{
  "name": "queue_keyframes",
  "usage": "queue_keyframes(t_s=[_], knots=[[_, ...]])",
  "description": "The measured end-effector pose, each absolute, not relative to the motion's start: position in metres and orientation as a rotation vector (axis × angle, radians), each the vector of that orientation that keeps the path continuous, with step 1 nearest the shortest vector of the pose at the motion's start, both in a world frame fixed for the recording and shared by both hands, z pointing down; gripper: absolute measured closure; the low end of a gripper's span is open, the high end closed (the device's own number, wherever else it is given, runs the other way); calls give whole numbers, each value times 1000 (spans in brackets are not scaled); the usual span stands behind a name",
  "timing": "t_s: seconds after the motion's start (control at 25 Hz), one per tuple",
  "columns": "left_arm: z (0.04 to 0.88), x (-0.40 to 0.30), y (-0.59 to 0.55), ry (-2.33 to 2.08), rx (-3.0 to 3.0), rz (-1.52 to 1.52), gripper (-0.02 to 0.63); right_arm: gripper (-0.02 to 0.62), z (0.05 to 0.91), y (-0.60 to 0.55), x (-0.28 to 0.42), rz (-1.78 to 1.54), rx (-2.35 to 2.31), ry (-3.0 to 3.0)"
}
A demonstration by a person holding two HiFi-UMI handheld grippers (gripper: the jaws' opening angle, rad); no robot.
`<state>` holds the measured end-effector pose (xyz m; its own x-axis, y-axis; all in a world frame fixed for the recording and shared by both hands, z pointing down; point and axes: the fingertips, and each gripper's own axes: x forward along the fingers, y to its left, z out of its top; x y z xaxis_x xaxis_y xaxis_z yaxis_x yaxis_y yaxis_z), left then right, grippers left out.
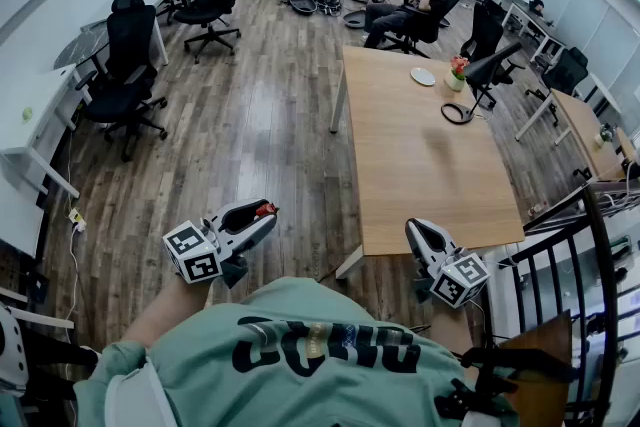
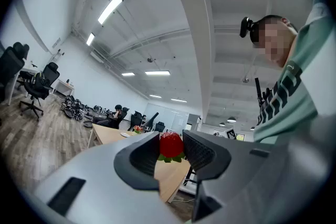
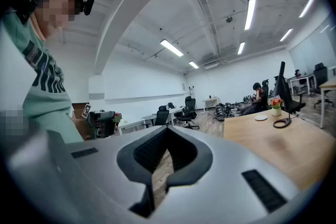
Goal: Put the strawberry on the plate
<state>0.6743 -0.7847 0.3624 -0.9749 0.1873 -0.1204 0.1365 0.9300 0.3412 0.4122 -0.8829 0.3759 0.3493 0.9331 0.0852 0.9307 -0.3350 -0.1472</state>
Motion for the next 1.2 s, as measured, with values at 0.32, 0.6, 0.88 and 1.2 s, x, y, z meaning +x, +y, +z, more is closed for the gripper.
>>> queue_keyframes(t_s=[0.32, 0.6, 0.88, 1.2], knots=[[350, 688, -772, 2941, 205, 445, 465, 591, 363, -870, 429, 25, -2429, -1740], [341, 692, -769, 2934, 203, 416, 465, 590, 357, -868, 432, 16, -2446, -1748], [343, 689, -776, 2946, 199, 411, 465, 590, 362, -870, 430, 23, -2456, -1731], [339, 680, -787, 2965, 182, 407, 465, 591, 367, -883, 417, 50, -2434, -1745]])
